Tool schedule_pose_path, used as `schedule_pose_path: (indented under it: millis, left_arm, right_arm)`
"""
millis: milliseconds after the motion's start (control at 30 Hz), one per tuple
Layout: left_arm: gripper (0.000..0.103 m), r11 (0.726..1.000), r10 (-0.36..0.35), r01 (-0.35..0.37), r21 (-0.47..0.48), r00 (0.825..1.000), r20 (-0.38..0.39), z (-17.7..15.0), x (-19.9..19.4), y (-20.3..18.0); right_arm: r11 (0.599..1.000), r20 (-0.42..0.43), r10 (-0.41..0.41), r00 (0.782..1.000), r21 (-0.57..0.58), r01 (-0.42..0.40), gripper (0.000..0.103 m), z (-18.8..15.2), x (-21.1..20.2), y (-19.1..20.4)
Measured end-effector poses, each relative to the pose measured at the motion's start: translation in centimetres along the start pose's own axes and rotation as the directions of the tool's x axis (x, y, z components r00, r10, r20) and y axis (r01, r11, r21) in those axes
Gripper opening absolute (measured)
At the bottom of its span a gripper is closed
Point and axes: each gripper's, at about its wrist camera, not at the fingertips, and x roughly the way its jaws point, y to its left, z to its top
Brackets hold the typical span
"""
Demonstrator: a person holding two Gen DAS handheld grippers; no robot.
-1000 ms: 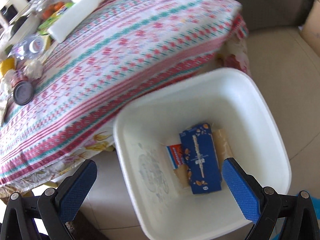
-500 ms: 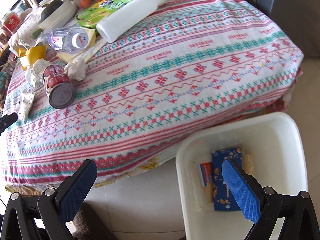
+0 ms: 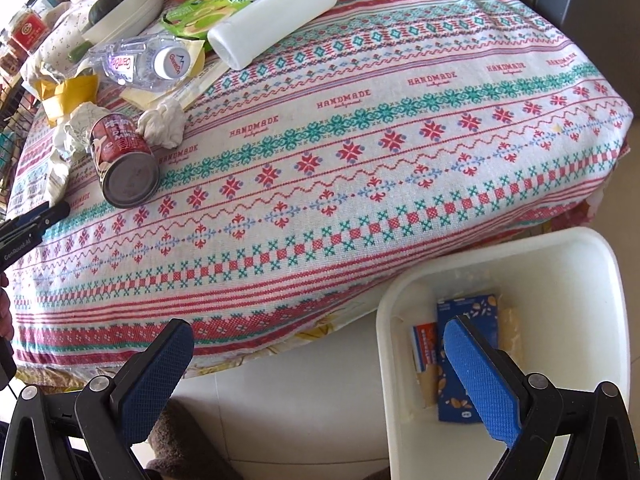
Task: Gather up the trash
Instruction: 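Grasp the white snack packet with the left tool while the right tool grasps the red can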
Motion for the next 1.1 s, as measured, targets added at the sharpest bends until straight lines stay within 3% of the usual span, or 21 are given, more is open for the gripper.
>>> schedule_pose_path:
  millis: [267, 467, 733, 1100]
  left_arm:
    - [0.003, 0.994, -0.085, 0.091, -0.068, 0.993, 0.080, -0.4, -4.2, 1.3]
    - [0.003, 0.987, -0.123, 0.134, -0.083, 0.984, 0.126, -0.9, -6.9, 1.1]
    - [0.003, 0.976, -0.174, 0.191, -0.106, 0.972, 0.157, -1.3, -8.7, 1.1]
    - [0.003, 0.972, -0.190, 0.206, -0.116, 0.972, 0.135, -1.0, -7.9, 1.4]
  right_arm:
    - [0.998, 0.058, 0.024, 0.998, -0.061, -0.021, 0.102, 1.2, -0.8, 3.2]
    - [0.985, 0.118, 0.111, 0.987, -0.144, -0.093, 0.102, 3.0, -0.8, 7.6]
    - [0.949, 0.135, 0.181, 0.974, -0.284, -0.137, 0.092, 5.2, 3.5, 13.2]
    - [0.940, 0.123, 0.222, 0.967, -0.290, -0.179, 0.081, 7.1, 8.3, 14.2]
